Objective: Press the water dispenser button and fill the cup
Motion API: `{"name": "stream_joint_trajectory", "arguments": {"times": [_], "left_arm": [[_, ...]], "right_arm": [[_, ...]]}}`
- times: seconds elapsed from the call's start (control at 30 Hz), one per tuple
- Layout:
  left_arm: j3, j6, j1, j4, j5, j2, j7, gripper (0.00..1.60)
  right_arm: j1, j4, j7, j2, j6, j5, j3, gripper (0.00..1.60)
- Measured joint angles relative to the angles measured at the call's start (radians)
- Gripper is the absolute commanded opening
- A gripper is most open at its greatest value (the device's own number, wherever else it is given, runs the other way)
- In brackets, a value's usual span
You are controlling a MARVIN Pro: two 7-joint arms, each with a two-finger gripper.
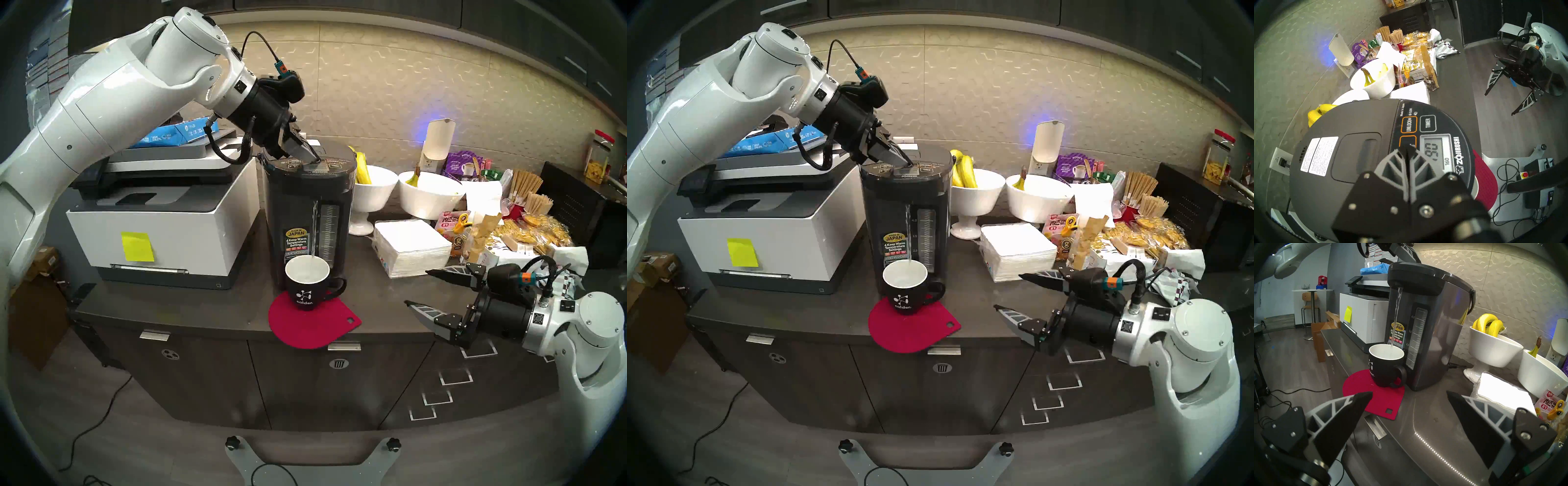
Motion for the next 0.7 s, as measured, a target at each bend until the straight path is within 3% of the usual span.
{"name": "stream_joint_trajectory", "arguments": {"times": [0.7], "left_arm": [[0.009,0.007,-0.007,0.000,-0.013,-0.002,0.007,0.00]], "right_arm": [[0.000,0.000,0.000,0.000,0.000,0.000,0.000,1.60]]}}
